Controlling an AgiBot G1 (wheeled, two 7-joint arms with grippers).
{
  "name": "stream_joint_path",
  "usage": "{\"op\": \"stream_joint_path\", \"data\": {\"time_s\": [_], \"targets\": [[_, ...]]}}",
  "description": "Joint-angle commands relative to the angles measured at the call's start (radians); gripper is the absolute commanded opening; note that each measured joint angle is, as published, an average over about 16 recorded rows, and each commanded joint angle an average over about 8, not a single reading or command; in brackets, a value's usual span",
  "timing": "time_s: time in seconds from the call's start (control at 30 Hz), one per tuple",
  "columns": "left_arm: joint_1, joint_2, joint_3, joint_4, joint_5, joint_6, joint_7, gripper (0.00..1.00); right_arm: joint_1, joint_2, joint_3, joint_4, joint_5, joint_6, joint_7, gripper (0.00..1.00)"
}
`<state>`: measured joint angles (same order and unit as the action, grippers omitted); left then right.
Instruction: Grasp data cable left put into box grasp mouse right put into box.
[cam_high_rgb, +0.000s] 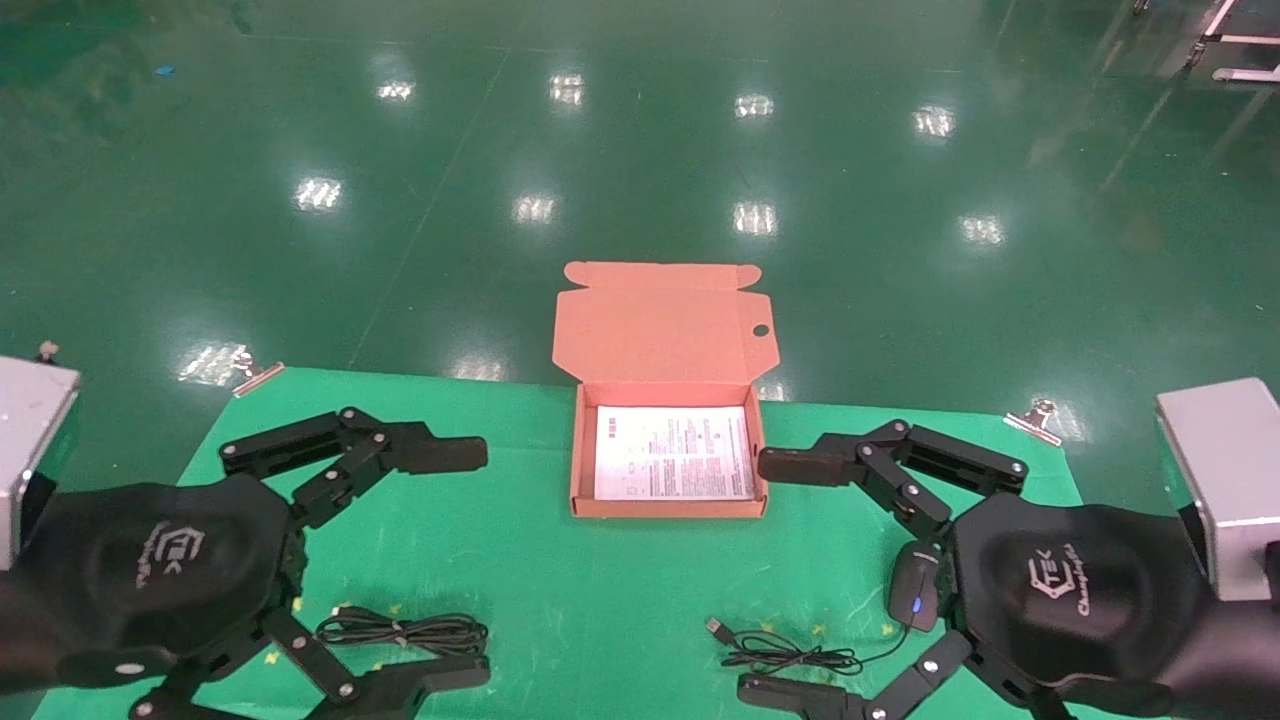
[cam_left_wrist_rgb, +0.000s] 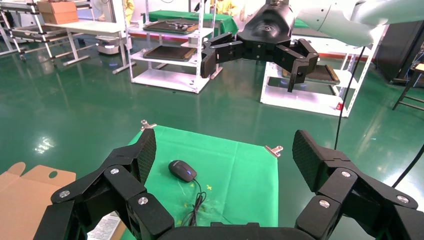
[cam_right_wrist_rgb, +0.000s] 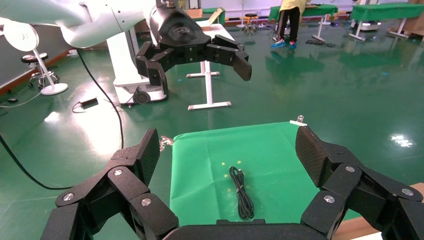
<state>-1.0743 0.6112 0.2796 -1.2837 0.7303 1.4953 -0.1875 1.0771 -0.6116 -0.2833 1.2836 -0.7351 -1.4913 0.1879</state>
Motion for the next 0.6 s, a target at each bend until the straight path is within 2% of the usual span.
{"op": "stream_joint_path", "data": {"time_s": [0.03, 0.6], "targets": [[0.000, 0.000, 0.000, 0.000, 0.000, 0.000, 0.000, 1.00, 0.000, 0.000, 0.000, 0.000, 0.000, 0.000, 0.000, 1.00], [-0.004, 0.002, 0.002, -0.002, 0.004, 0.002, 0.005, 1.00, -0.001, -0.001, 0.001, -0.001, 0.003, 0.000, 0.001, 1.00]]}}
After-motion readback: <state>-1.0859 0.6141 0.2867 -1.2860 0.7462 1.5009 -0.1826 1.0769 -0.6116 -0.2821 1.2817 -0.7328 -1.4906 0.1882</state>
